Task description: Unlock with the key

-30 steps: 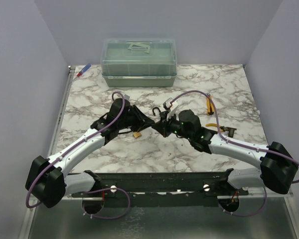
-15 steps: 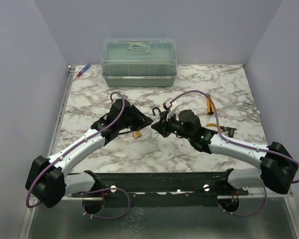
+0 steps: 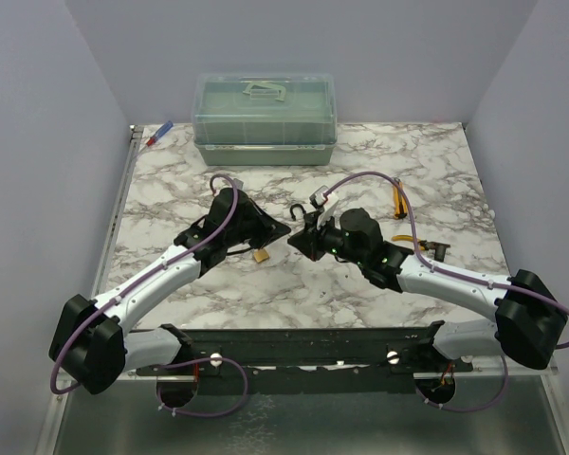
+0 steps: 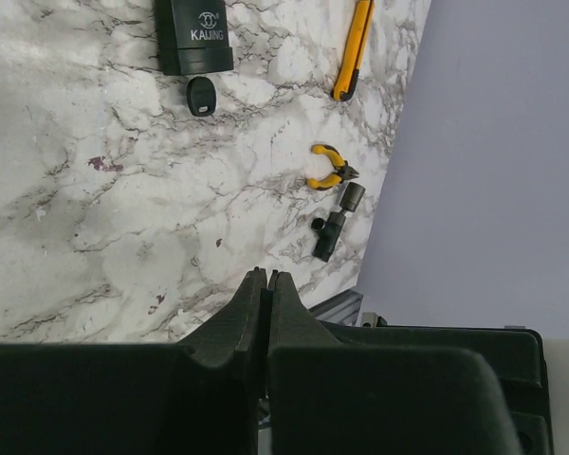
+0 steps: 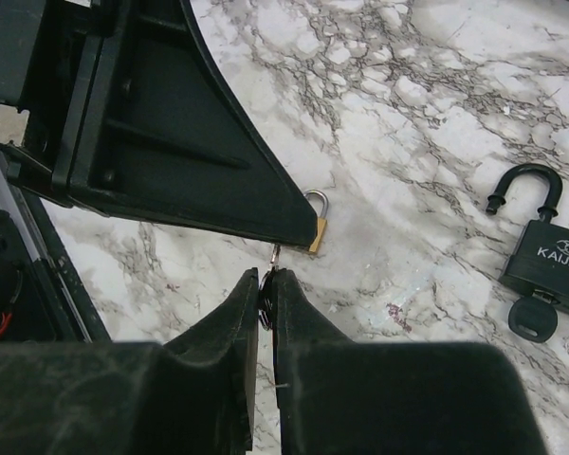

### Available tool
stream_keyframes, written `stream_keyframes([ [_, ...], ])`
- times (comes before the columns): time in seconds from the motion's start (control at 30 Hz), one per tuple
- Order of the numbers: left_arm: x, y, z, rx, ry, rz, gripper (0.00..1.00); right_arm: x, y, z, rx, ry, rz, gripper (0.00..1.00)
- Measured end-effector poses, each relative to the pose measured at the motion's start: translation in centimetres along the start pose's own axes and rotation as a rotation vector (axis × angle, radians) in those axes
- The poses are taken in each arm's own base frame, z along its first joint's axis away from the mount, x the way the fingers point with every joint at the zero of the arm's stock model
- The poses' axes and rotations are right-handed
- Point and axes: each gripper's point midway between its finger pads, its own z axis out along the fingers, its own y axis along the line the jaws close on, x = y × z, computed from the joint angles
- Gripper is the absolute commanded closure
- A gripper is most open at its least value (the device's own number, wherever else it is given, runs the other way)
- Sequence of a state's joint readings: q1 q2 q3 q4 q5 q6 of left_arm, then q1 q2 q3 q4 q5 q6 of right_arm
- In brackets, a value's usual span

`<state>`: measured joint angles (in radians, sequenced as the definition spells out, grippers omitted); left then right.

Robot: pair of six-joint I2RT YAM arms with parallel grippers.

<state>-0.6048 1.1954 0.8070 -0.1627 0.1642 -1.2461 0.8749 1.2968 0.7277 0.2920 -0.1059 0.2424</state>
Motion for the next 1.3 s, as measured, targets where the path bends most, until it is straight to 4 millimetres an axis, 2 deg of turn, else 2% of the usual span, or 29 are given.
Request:
stream_keyframes([
  [0.07, 0.0, -0.1, 0.1, 0.01, -0.003, 0.003, 1.0, 0.0, 0.1, 0.0, 0.0, 0.0, 0.019, 0.5],
  [0.13, -0.1, -0.2, 0.2, 0.026, -0.013, 0.008, 1.0, 0.0, 0.4, 0.0, -0.008, 0.001, 0.047, 0.35],
  [0.3, -0.5, -1.0, -0.6, 0.097, -0.058, 0.031, 1.0, -0.8, 1.0, -0.5, -0.017, -0.013, 0.117, 0.25],
  [0.43, -1.4, -3.3, -1.9, 0.195, -0.105, 0.079, 1.0, -3.7, 1.4, -1.5, 0.004, -0.039, 0.211, 0.23],
  [0.5, -1.9, -4.6, -2.7, 0.249, -0.13, 0.109, 1.0, -5.9, 1.5, -2.7, -0.008, -0.094, 0.26, 0.23],
  [0.7, -2.8, -8.7, -5.5, 0.432, -0.194, 0.218, 1.0, -10.9, 1.2, -6.2, -0.074, -0.233, 0.396, 0.29],
  [0.9, -2.4, -11.2, -7.1, 0.548, -0.194, 0.334, 1.0, -12.6, 3.0, -7.1, -0.203, -0.264, 0.451, 0.32],
  [1.13, -1.7, -15.2, -10.5, 0.719, -0.202, 0.44, 1.0, -14.9, 5.3, -8.1, -0.349, -0.323, 0.451, 0.39],
  [1.3, -1.6, -16.6, -11.9, 0.783, -0.216, 0.47, 1.0, -15.8, 5.9, -8.0, -0.405, -0.352, 0.458, 0.4],
])
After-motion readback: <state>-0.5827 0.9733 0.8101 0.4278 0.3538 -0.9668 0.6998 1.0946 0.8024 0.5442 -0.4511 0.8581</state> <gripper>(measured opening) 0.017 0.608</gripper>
